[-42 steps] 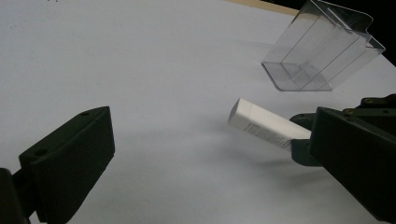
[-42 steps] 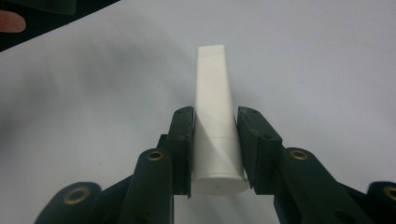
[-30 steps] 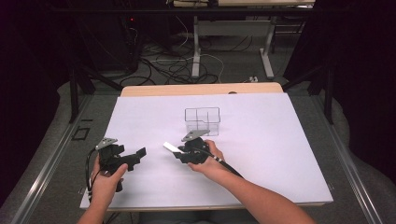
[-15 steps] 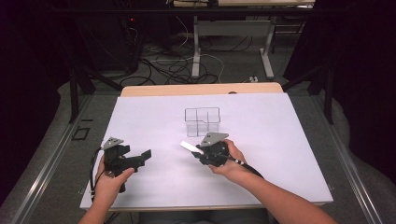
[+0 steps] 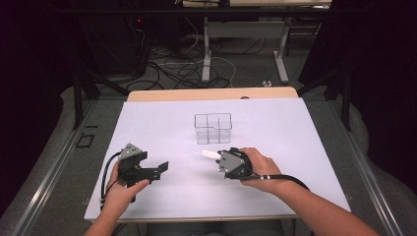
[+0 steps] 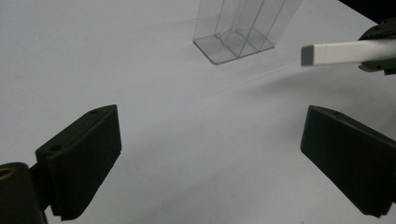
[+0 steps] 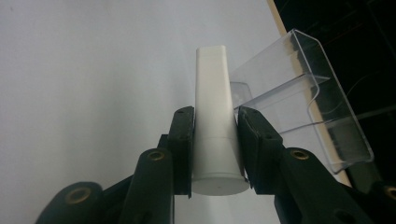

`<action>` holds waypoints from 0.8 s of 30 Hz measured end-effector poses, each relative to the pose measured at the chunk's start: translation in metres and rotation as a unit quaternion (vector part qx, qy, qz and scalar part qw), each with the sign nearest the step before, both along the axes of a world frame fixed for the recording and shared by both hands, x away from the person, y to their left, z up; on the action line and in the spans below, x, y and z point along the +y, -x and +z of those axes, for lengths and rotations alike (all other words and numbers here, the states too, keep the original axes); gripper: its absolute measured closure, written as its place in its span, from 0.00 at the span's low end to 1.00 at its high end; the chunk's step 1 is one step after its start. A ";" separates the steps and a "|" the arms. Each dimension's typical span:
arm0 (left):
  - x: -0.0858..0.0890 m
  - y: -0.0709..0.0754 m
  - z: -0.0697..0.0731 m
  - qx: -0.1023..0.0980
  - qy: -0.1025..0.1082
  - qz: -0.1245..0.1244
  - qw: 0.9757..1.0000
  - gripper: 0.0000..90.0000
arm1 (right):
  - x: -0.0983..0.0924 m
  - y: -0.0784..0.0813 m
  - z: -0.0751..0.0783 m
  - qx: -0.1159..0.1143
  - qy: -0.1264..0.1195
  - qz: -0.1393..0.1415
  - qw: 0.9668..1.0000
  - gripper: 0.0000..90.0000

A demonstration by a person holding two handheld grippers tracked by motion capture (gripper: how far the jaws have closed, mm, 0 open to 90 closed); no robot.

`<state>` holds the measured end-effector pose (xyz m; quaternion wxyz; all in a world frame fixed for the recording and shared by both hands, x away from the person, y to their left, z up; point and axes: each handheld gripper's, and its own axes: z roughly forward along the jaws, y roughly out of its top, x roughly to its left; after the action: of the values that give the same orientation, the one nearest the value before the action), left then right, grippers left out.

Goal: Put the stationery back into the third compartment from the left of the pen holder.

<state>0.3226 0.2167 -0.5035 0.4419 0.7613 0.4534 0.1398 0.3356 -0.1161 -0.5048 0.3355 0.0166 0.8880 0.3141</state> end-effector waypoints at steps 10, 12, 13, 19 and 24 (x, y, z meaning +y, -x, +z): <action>-0.011 -0.008 0.004 -0.004 -0.028 -0.051 0.998 0.17 | -0.014 0.010 -0.002 -0.075 0.082 0.064 0.992 0.74; -0.014 -0.009 0.007 -0.010 -0.038 -0.063 0.997 0.17 | -0.015 0.010 -0.004 -0.087 0.096 0.082 0.988 0.74; -0.015 -0.009 0.008 -0.013 -0.042 -0.064 0.997 0.17 | -0.015 0.011 -0.008 -0.091 0.089 0.080 0.989 0.74; -0.020 -0.013 0.018 -0.029 -0.059 -0.092 0.994 0.20 | -0.014 0.013 -0.011 -0.100 0.107 0.099 0.984 0.74; -0.029 -0.018 0.021 -0.026 -0.079 -0.120 0.989 0.28 | -0.012 0.014 -0.010 -0.102 0.109 0.102 0.984 0.74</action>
<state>0.3409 0.1874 -0.4821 0.4055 0.8390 0.3346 0.1406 0.3217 -0.1285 -0.5145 0.3907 -0.1427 0.8749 0.2480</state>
